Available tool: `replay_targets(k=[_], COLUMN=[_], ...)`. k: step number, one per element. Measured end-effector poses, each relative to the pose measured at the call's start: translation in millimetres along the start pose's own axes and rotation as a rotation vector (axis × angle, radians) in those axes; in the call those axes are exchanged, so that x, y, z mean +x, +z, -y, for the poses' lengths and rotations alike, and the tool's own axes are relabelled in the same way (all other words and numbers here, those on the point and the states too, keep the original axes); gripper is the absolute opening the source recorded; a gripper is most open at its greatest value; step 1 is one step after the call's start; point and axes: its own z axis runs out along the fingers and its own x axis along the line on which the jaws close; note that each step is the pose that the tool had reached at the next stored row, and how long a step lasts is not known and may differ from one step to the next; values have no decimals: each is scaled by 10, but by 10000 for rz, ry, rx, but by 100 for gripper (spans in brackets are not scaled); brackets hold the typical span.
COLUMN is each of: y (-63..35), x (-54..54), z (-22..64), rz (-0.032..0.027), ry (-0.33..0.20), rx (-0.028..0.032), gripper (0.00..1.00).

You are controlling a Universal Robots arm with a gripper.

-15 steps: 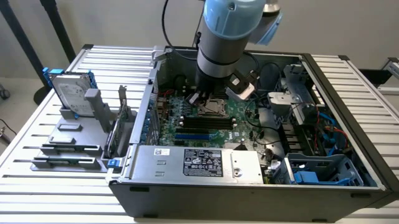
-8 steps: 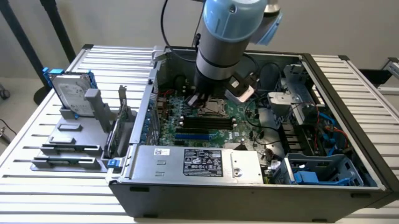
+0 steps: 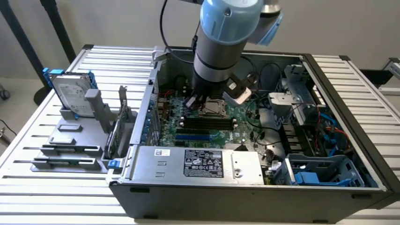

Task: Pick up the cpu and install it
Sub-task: 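Install the first cpu locking lever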

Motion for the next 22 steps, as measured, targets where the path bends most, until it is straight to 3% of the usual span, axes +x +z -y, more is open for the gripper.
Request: replay_targets(k=[6,11,16,22], y=[35,53,99,172], x=[-2,-1,-24,-54], z=[5,8,9,25], rz=[-23,-102,-193,-214], ry=[-140,-227,-303,-334], rx=[92,156,83,56], gripper=[11,11,11,11])
